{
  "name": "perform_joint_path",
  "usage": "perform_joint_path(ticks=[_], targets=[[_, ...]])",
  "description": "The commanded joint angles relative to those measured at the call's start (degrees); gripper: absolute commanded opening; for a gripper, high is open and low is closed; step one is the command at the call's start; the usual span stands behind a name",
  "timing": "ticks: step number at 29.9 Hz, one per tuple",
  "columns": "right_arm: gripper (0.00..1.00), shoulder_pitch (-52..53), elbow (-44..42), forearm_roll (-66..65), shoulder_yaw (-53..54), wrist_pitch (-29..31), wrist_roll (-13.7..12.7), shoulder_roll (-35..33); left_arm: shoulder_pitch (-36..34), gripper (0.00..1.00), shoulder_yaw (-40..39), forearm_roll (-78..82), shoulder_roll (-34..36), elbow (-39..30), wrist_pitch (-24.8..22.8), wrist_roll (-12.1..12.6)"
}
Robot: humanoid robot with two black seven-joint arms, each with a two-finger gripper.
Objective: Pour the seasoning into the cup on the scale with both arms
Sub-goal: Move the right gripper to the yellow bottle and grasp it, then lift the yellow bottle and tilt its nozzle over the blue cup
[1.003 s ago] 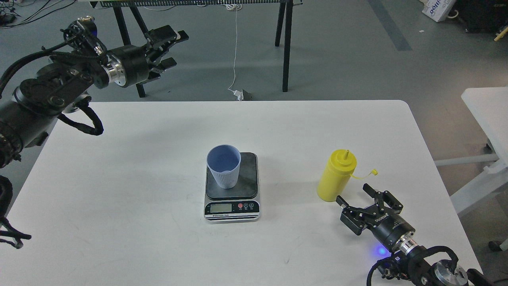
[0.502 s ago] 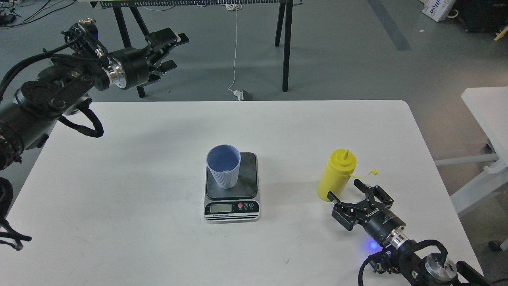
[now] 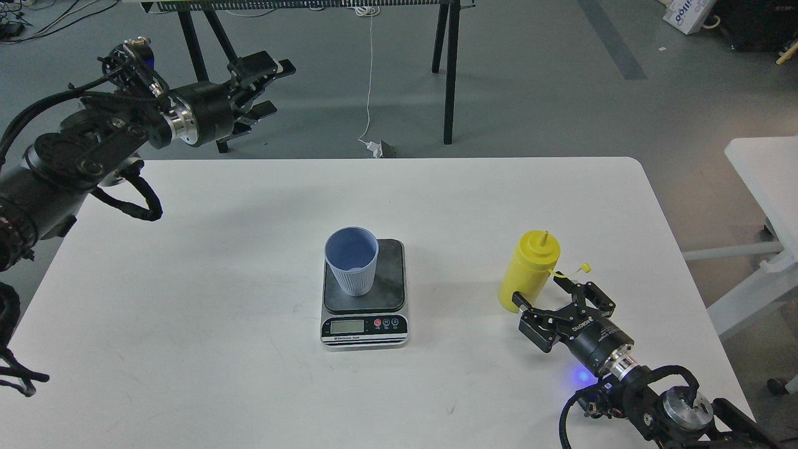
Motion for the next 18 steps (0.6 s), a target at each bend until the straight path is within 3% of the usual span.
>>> perform_joint_path(ticks=[1,13,16,17,18], targets=[[0.98,0.2,-0.3,-0.1,-0.1,0.0,0.0,0.3,0.0,0.99,0.0,0.0,-0.2,-0.1,0.0,0.0],[0.96,1.9,-0.3,-1.6,-0.1,0.0,0.0,1.1,0.5,0.99,0.0,0.1,-0.3,-0.1,0.0,0.0],[0.85,1.9,-0.2,-1.6,0.0,0.0,0.0,1.1,0.5,0.99,0.0,0.1,-0.2,-0.1,0.0,0.0],[0.74,2.1,-0.1,-1.7,0.0,0.0,0.0,1.1,0.5,0.99,0.0,0.1,-0.2,-0.1,0.0,0.0],[0.54,2.2,0.1,-1.7,0.0,0.0,0.0,1.1,0.5,0.99,0.0,0.1,-0.2,-0.1,0.0,0.0]])
